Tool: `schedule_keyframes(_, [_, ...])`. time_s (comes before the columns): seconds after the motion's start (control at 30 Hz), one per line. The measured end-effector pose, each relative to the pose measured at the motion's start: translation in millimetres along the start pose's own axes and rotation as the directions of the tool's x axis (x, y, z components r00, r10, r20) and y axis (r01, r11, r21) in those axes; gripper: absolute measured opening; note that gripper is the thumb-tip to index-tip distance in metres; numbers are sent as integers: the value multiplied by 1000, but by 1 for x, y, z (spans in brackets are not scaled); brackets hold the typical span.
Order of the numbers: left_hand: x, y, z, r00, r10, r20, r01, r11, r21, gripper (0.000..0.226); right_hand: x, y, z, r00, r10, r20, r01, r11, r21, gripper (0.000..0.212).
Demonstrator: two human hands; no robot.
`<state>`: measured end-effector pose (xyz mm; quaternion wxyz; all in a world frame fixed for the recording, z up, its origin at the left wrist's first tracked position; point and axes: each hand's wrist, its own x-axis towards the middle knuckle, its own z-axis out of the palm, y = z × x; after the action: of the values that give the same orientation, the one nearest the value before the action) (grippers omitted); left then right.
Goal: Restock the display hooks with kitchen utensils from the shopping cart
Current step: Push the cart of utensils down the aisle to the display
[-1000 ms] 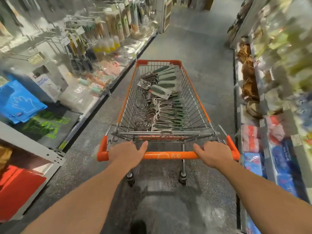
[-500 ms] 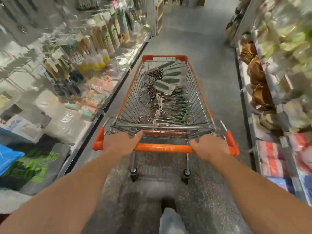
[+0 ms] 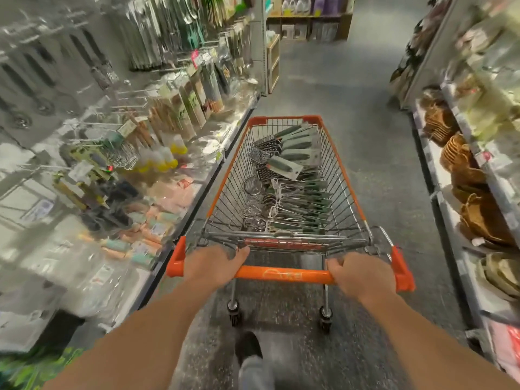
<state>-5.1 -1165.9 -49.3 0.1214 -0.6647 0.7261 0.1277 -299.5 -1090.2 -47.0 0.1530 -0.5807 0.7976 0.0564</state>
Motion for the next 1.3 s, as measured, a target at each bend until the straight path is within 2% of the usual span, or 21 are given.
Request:
schedule_keyframes(0.17, [91,6,-35,1000,-7,12,7,999,32,94,84,-23,-32,1000,30,0,-30,999,-19,41])
schedule_keyframes(0.33, [170,13,-60,1000,4,14,-4,1000,-5,90,160,-42,-59,999,-28,-16,23,973,-231,35])
schedule_keyframes(0.43, [214,16,-76,999,33,11,-33,999,-5,87,206,-48,-68,1000,22,-13,-24,979,-203,34])
schedule_keyframes(0.53, [260,24,-95,1000,18,-3,-18,1000,-8,83,257,-55,-80,993,98,-63,-103,991,-83,42])
schedule_keyframes(0.63, [310,32,-105,1000,4,-30,-5,999,-41,78,311,-56,-94,993,96,-70,-100,994,-51,44])
schedule_keyframes(0.8, [386,58,-135,999,-39,0,39,994,-101,82,399,-50,-120,993,73,-91,-71,997,20,46])
schedule_keyframes(0.97, [456,83,-168,998,-63,-2,63,995,-74,82,482,-44,-152,996,45,-75,-43,999,30,44])
schedule_keyframes(1.07, [495,97,-185,997,-58,54,59,998,-18,87,528,-40,-165,1000,11,-18,-12,999,-52,38])
schedule_keyframes(1.13, [518,103,-195,996,-55,73,57,998,-21,90,550,-41,-174,1000,19,-12,-20,999,-38,36])
schedule_keyframes(1.3, [565,117,-212,992,19,128,-13,999,-46,86,597,-46,-198,994,79,-77,-84,995,-60,43])
